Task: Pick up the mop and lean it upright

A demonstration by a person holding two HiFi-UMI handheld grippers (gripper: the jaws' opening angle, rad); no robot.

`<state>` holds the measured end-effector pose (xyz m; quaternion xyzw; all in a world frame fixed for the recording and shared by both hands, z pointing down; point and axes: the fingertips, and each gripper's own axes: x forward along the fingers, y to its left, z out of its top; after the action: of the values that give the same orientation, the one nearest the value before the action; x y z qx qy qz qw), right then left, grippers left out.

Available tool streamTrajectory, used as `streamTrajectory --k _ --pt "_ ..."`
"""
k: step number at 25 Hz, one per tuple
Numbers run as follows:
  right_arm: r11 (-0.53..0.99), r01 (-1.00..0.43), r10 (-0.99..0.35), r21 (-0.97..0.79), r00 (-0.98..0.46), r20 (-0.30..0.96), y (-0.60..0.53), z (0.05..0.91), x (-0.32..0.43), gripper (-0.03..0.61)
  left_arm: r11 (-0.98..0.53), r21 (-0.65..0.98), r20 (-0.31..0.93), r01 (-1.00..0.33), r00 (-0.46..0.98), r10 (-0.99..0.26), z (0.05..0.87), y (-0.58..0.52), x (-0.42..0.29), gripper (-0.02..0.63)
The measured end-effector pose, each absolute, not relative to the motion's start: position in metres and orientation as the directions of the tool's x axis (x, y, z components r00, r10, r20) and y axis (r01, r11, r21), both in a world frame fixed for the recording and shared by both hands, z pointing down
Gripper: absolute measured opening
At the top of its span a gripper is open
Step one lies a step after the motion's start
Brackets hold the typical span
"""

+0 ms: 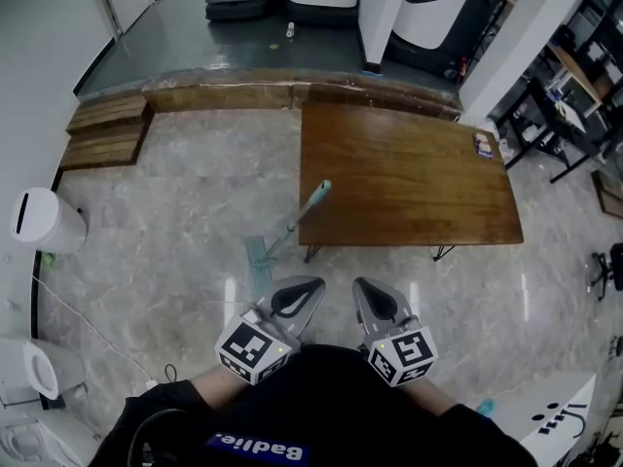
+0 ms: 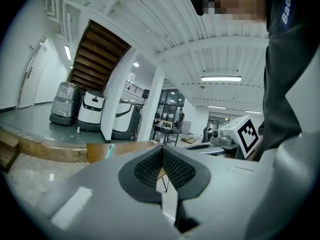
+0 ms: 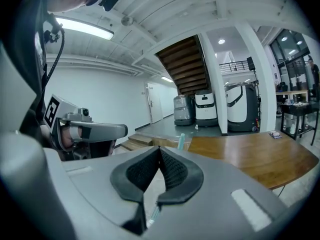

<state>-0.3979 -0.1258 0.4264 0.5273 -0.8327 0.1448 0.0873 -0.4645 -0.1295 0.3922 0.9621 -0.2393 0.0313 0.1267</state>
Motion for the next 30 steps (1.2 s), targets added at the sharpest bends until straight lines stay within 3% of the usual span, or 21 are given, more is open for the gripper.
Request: streamTrajectory --k 13,30 --pt "0.364 -0.921 -0.857 -0.142 -0.390 0.336 -0.146 0.432 -0.407 0.006 -0.869 0.275 0.093 -0.411 0.911 -0.402 0.400 -0.151 -0.473 0.020" --pt "0.377 -0.913 -0.856 -0.152 -0.407 0.320 -0.156 0.429 -0.382 0.008 -0.836 0.185 0.170 -0.516 0.855 -0.490 0.414 -0.188 -0.472 0.052"
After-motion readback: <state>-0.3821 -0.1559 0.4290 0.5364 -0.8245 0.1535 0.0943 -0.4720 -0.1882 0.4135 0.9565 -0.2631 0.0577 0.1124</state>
